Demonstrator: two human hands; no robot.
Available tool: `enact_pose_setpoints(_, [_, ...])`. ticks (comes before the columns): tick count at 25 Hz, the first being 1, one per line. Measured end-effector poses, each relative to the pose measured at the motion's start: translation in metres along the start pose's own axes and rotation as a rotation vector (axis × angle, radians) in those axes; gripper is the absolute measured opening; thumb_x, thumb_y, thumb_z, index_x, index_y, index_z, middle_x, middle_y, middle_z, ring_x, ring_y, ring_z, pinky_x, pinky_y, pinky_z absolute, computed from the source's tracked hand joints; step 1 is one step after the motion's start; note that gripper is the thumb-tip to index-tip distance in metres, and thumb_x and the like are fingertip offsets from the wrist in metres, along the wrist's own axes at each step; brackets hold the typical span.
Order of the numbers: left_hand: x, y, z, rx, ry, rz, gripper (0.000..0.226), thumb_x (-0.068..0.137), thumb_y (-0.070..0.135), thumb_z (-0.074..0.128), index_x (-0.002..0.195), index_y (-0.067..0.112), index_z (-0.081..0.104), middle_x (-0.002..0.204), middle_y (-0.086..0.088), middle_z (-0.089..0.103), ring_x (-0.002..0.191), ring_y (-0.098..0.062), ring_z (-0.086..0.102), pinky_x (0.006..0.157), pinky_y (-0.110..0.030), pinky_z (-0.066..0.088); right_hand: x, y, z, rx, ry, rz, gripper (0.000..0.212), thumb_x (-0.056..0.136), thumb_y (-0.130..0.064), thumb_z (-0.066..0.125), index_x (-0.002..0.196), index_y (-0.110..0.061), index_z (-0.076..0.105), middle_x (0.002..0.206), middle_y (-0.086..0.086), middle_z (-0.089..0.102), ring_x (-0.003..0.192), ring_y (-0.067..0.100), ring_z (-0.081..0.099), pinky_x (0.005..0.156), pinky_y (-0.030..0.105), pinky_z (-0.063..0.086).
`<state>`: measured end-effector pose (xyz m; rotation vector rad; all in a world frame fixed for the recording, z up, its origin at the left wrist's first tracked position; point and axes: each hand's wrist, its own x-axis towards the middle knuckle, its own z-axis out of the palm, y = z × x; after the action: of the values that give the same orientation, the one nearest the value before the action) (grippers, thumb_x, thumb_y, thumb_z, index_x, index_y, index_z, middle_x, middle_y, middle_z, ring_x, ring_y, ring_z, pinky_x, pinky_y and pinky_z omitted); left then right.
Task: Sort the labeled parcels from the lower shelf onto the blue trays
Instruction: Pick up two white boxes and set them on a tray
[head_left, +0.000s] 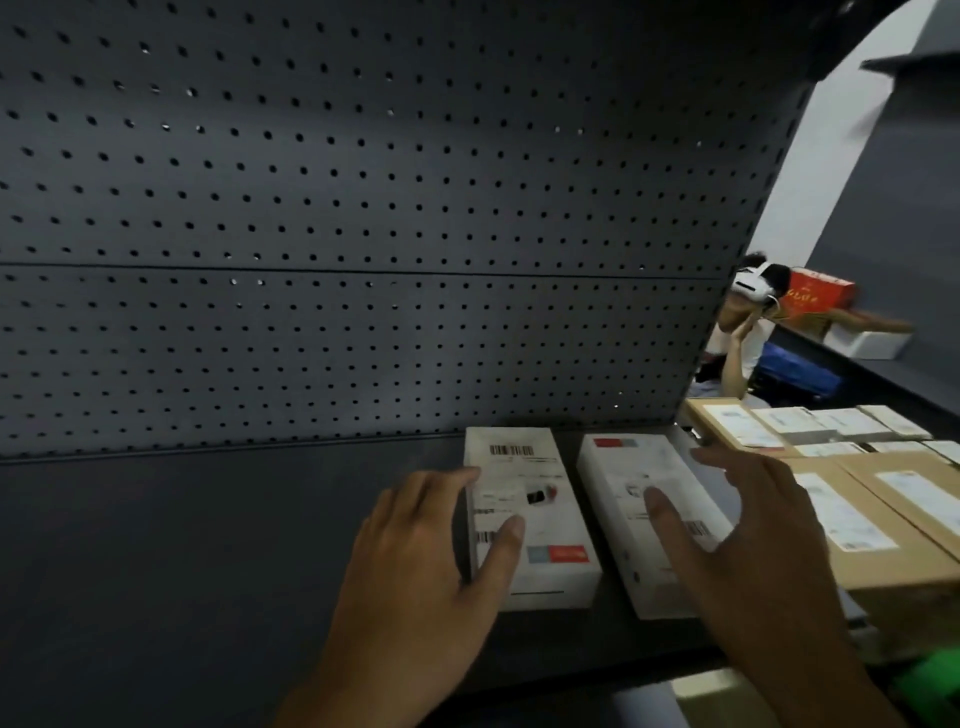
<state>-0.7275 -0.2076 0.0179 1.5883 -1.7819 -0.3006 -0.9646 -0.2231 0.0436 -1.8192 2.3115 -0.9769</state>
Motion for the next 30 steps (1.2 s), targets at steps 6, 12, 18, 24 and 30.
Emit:
enact_pose_setpoints(6, [0.005, -0.004, 0.023, 0.015, -0.181, -0.269, 0.108, 0.070, 0.097, 0.020, 0.157, 0.035, 0.028, 0.159, 0.011, 0.036, 0.151, -0.016, 0.025, 0.120, -0.041, 0.028, 0.001, 0.033, 0.014, -0.126, -0.187, 0.309, 0.134, 0.027, -0.110, 0.027, 0.123, -0.022, 0.057, 0.114, 0.006, 0.069, 0.101, 0.025, 0.067, 0.087, 0.047, 0.056])
enact_pose_setpoints(12, [0.004, 0.000, 0.041, -0.099, -0.222, -0.172, 0.073, 0.079, 0.089, 0.031, 0.136, 0.050, 0.053, 0.134, 0.027, 0.051, 0.134, -0.001, 0.032, 0.109, -0.029, 0.036, 0.002, 0.039, 0.027, -0.103, -0.199, 0.267, 0.098, 0.025, -0.108, 0.022, 0.080, -0.031, 0.050, 0.068, -0.011, 0.057, 0.058, 0.006, 0.056, 0.048, 0.023, 0.035])
enact_pose_setpoints(18, [-0.005, 0.021, 0.047, -0.287, -0.219, -0.214, 0.036, 0.093, 0.064, 0.054, 0.127, 0.054, 0.058, 0.120, 0.030, 0.062, 0.120, 0.006, 0.050, 0.083, -0.007, 0.037, -0.011, 0.022, 0.019, 0.133, -0.175, 0.319, 0.073, 0.055, -0.085, 0.067, 0.092, -0.023, 0.057, 0.081, -0.002, 0.064, 0.073, 0.018, 0.065, 0.064, 0.033, 0.056])
enact_pose_setpoints(24, [-0.004, 0.026, 0.035, -0.558, -0.092, -0.305, 0.029, 0.096, 0.038, 0.067, 0.114, 0.060, 0.059, 0.105, 0.031, 0.075, 0.100, 0.020, 0.064, 0.078, -0.003, 0.051, -0.007, 0.034, 0.030, 0.410, -0.116, 0.208, 0.037, 0.085, -0.042, 0.076, 0.106, -0.015, 0.062, 0.106, 0.009, 0.068, 0.082, 0.018, 0.061, 0.055, 0.019, 0.038])
enact_pose_setpoints(30, [-0.012, 0.016, 0.010, -0.707, 0.114, -0.436, 0.028, 0.094, 0.026, 0.071, 0.112, 0.047, 0.070, 0.098, 0.029, 0.077, 0.092, 0.012, 0.070, 0.066, -0.005, 0.052, -0.003, 0.017, 0.025, 0.658, -0.070, 0.250, 0.020, 0.089, -0.040, 0.071, 0.093, -0.020, 0.073, 0.075, -0.009, 0.064, 0.068, 0.002, 0.053, 0.056, 0.017, 0.032])
